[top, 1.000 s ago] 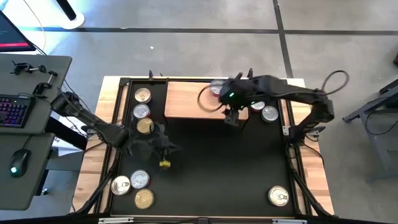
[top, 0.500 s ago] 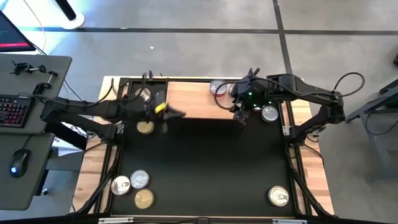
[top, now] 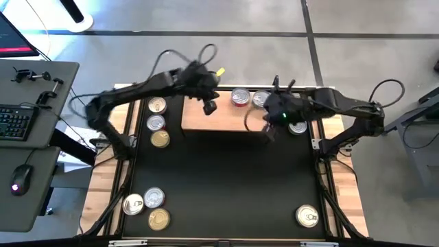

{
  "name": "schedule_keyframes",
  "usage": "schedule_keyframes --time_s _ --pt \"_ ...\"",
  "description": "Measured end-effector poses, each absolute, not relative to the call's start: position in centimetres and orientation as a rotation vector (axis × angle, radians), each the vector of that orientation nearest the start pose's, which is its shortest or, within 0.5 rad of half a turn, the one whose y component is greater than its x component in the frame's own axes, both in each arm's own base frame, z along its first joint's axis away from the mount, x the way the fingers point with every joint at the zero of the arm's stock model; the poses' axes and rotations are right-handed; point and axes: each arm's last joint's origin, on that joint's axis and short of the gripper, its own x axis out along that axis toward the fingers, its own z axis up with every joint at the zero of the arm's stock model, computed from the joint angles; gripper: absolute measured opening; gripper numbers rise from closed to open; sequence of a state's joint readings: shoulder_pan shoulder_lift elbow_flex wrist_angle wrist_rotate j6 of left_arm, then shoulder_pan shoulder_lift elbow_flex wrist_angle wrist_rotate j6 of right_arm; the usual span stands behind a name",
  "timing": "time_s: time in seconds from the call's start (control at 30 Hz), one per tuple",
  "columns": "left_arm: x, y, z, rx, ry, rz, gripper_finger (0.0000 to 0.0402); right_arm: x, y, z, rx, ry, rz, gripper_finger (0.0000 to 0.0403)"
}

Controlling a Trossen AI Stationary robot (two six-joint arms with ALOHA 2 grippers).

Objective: Stack canned seafood by type on shelf
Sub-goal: Put the red tuna can on the shelf

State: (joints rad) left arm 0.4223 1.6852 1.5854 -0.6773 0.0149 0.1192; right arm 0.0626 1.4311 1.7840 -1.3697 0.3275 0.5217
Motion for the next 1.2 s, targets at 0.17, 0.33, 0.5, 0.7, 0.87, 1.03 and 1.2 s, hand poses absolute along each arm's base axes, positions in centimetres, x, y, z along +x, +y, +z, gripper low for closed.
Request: schedule_keyframes --time_s 0.17,0.33,0.5,0.7,0.87,1.03,1.2 --pt "36.9 17.3 31.3 0.089 0.898 0.312 0.0 24.2 3.4 42.4 0.324 0.865 -0.5 0.0002" --pt "38.9 18.5 29.7 0.2 0.963 0.368 0.0 23.9 5.7 42.4 0.37 0.808 -0.527 0.0001" --pt "39.6 18.8 28.3 0.229 1.007 0.35 0.0 23.4 7.3 42.6 0.383 0.749 -0.551 0.0" --pt "40.3 18.4 28.2 0.253 0.972 0.33 0.0 23.1 7.9 42.6 0.385 0.711 -0.573 0.0" --pt "40.8 18.4 28.6 0.282 0.914 0.34 0.0 23.1 7.9 42.6 0.385 0.709 -0.576 0.0" --pt "40.9 18.3 28.5 0.28 0.912 0.338 0.0 23.1 7.9 42.6 0.385 0.711 -0.574 0.0" --pt "41.2 17.2 28.4 0.288 0.93 0.312 0.0 23.1 7.9 42.6 0.377 0.714 -0.569 0.0"
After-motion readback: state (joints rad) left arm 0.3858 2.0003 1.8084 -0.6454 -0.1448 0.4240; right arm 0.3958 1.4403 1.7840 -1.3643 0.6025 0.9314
